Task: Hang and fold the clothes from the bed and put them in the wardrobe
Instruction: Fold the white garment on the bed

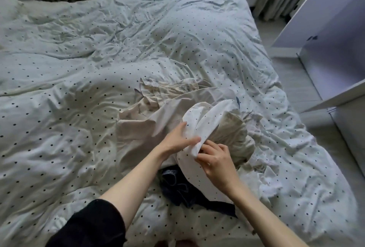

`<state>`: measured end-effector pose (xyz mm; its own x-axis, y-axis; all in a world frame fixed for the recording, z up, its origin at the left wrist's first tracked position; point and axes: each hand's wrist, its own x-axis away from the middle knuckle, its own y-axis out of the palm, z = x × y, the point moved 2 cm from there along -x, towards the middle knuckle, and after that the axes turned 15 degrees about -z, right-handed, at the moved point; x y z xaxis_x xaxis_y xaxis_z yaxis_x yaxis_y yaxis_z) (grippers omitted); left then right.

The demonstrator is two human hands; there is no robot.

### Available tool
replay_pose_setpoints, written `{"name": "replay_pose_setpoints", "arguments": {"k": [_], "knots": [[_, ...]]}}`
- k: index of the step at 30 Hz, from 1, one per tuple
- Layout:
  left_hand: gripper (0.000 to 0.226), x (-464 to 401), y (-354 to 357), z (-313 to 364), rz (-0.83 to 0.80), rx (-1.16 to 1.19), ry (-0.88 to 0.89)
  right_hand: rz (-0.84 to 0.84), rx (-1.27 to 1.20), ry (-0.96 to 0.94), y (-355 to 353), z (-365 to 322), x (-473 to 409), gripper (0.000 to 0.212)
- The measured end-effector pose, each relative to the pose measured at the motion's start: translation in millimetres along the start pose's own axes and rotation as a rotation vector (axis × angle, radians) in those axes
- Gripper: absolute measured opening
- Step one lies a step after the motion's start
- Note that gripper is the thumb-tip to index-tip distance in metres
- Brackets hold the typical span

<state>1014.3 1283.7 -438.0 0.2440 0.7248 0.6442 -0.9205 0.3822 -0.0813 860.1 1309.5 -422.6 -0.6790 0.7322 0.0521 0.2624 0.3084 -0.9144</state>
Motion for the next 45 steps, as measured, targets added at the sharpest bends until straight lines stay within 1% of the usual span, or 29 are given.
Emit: {"name": "replay_pose_setpoints", "arguments": {"k": [1, 2, 4, 5, 6, 7, 8, 10, 12, 16, 18, 20, 21, 23, 24, 25, 26, 28, 29, 31, 32, 34, 36, 37, 39, 41, 42, 44, 45], "knots": [[0.077, -9, 4, 0, -0.003, -0.008, -0.044, -0.005, 0.010, -0.007, 1, 7, 1, 0.017], [0.066, -15, 7, -2, 0.012, 0.007, -0.087, -0.005, 0.001, -0.015, 2, 10, 3, 0.015], [0.027, -20, 11, -4, 0.039, 0.031, -0.118, -0.007, -0.032, -0.011, 7, 18, 8, 0.007], [0.012, -20, 9, -4, 0.070, 0.023, -0.111, -0.002, -0.043, 0.018, 9, 21, 9, 0.009], [0.010, -20, 6, -4, 0.104, 0.021, -0.094, -0.002, -0.046, 0.061, 10, 28, 10, 0.015], [0.010, -19, 0, -2, 0.139, 0.038, -0.066, -0.033, -0.053, 0.132, 9, 37, 8, 0.023], [0.011, -16, -7, 3, 0.182, 0.065, -0.016, -0.103, -0.050, 0.215, 8, 47, 5, 0.031], [0.014, -7, -26, 21, 0.285, 0.109, 0.114, -0.309, -0.017, 0.355, 6, 70, -3, 0.045], [0.021, 2, -46, 45, 0.380, 0.154, 0.227, -0.417, 0.035, 0.409, 3, 85, -14, 0.048], [0.025, 29, -90, 96, 0.546, 0.196, 0.399, -0.427, 0.068, 0.479, -22, 96, -44, 0.044], [0.022, 48, -119, 112, 0.673, 0.274, 0.462, -0.441, -0.003, 0.525, -32, 98, -55, 0.048], [0.021, 66, -147, 117, 0.778, 0.358, 0.504, -0.400, -0.106, 0.536, -40, 93, -65, 0.050], [0.021, 73, -158, 115, 0.833, 0.344, 0.491, -0.351, -0.124, 0.515, -43, 87, -71, 0.051], [0.019, 74, -168, 98, 0.891, 0.198, 0.345, -0.253, -0.104, 0.436, -43, 72, -79, 0.051], [0.013, 72, -167, 84, 0.878, 0.131, 0.245, -0.227, -0.087, 0.380, -40, 61, -83, 0.052], [0.009, 69, -161, 68, 0.827, 0.107, 0.153, -0.231, -0.074, 0.326, -34, 51, -86, 0.053], [0.018, 67, -154, 50, 0.755, 0.112, 0.089, -0.261, -0.055, 0.284, -25, 39, -91, 0.054], [0.039, 61, -134, 21, 0.596, 0.153, 0.048, -0.352, 0.008, 0.256, -7, 26, -98, 0.060], [0.050, 61, -127, 10, 0.561, 0.154, 0.029, -0.402, 0.046, 0.256, 2, 21, -103, 0.064], [0.068, 58, -119, -7, 0.583, 0.042, -0.040, -0.510, 0.120, 0.274, 18, 18, -108, 0.071], [0.074, 58, -117, -14, 0.626, -0.090, -0.108, -0.570, 0.163, 0.287, 25, 19, -107, 0.072], [0.082, 59, -112, -22, 0.719, -0.448, -0.219, -0.649, 0.242, 0.312, 36, 23, -103, 0.065], [0.087, 56, -104, -25, 0.749, -0.759, -0.195, -0.621, 0.291, 0.342, 37, 30, -95, 0.057], [0.089, 50, -101, -25, 0.734, -0.870, -0.171, -0.593, 0.327, 0.360, 34, 36, -93, 0.051], [0.088, 39, -99, -23, 0.665, -1.078, -0.189, -0.594, 0.395, 0.431, 21, 51, -89, 0.034], [0.078, 25, -102, -18, 0.608, -1.197, -0.234, -0.647, 0.391, 0.540, 7, 68, -86, 0.024], [0.065, 20, -104, -14, 0.600, -1.209, -0.247, -0.666, 0.357, 0.575, 0, 75, -87, 0.023], [0.036, 12, -108, -6, 0.570, -1.237, -0.285, -0.655, 0.289, 0.573, -9, 79, -95, 0.023], [0.028, 8, -110, -4, 0.543, -1.252, -0.310, -0.629, 0.265, 0.551, -11, 76, -102, 0.024]]}}
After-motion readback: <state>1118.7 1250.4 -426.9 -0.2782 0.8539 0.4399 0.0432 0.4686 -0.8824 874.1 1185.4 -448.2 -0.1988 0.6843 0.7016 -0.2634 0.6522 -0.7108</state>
